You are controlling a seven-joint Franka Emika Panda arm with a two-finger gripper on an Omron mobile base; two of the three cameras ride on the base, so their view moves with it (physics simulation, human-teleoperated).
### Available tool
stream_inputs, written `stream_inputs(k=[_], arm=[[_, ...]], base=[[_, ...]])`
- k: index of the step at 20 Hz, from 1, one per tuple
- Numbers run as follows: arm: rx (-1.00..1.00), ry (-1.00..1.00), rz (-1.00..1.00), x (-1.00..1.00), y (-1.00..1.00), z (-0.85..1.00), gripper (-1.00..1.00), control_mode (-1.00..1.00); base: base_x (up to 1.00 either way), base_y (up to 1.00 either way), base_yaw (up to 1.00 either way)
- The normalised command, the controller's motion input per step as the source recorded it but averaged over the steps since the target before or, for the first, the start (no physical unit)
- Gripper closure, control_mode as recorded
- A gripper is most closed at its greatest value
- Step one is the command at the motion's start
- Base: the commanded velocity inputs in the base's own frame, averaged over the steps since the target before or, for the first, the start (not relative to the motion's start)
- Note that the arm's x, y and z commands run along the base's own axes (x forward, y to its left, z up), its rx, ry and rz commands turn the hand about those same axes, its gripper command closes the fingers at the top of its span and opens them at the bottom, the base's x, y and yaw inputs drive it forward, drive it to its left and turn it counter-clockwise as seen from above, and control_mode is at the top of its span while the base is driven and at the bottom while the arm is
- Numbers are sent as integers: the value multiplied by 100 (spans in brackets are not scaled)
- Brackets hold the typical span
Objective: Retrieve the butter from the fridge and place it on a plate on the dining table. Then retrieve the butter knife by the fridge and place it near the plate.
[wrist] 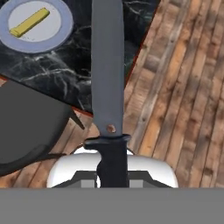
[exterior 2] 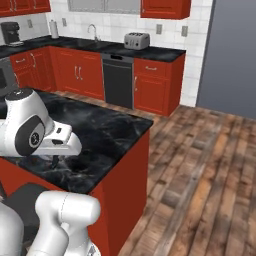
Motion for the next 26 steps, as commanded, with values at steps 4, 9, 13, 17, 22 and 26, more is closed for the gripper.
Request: stream_inputs(k=[4,9,13,17,22,26], arm=[[0,0,0,0,0,0,100,100],[0,0,-1,14,15,0,100,-100],[0,-1,-3,29,7,-9,100,-100],[0,-3,-16,48,10,-28,100,-100],[1,0,-21,57,0,-51,100,-100],[11,3,-12,55,-6,-27,100,-100]], base=[[27,39,-4],[9,16,-2],[0,0,0],[0,0,0],[0,0,0],[0,0,0]])
